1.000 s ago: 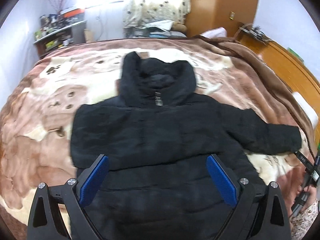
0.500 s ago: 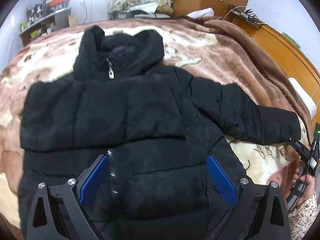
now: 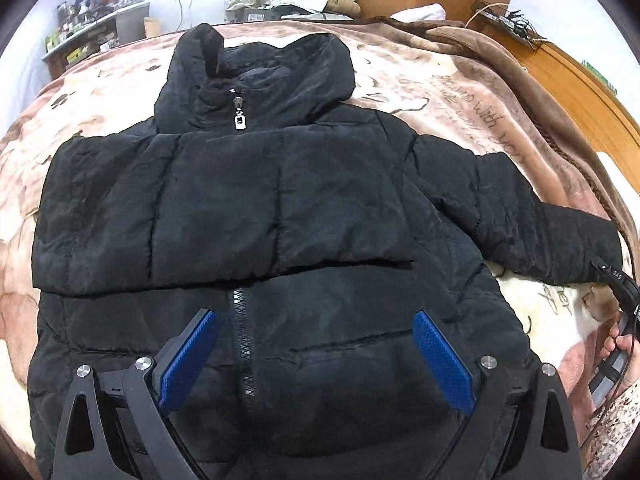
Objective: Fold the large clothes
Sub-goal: 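Grasp the cuff of the other sleeve with the right gripper, then lift the sleeve with the right gripper, fold it across the body, release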
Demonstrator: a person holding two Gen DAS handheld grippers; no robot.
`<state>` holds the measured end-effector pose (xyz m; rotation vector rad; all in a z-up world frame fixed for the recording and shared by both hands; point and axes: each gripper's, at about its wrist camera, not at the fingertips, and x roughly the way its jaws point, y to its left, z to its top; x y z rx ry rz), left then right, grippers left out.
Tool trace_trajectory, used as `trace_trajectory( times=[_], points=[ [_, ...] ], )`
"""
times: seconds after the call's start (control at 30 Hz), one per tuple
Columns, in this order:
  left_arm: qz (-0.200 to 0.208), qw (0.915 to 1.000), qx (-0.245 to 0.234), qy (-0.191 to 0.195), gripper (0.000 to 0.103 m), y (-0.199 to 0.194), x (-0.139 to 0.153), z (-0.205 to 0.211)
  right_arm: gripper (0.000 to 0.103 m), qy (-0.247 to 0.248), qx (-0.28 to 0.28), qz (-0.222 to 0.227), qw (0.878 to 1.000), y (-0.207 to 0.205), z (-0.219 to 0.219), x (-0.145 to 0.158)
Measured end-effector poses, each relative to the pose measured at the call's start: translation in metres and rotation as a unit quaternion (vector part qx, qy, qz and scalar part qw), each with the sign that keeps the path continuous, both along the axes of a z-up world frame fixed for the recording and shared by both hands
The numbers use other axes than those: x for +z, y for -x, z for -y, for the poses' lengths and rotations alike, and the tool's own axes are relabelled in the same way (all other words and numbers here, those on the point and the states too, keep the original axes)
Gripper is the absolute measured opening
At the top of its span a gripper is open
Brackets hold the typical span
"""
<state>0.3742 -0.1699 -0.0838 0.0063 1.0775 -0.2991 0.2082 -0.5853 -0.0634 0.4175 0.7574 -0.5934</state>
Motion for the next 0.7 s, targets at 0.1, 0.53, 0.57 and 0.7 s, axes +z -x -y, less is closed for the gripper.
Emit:
trace_trajectory(
  times=[0.1,0.53,0.57,0.7],
  points=[
    [-0.011,0.9997,0.011,0.019,0.099,-0.003,0.001,-0.011,0.0,0.023,0.024,0.015,0.999,-0.004,-0.014,0.02],
    [-0.007,0.9998,0.016,0.013,0.099,0.002,0.002,-0.027,0.051,-0.057,0.005,0.026,0.998,0.026,0.003,-0.008],
    [-0.009,0.9998,0.014,0.013,0.099,0.002,0.0,-0.025,0.053,-0.062,0.0,0.025,0.998,0.028,0.005,-0.014],
    [-0.022,0.9997,0.005,0.009,0.099,0.0,-0.01,-0.014,0.053,-0.086,-0.011,0.028,0.996,0.021,0.016,-0.029]
  ],
)
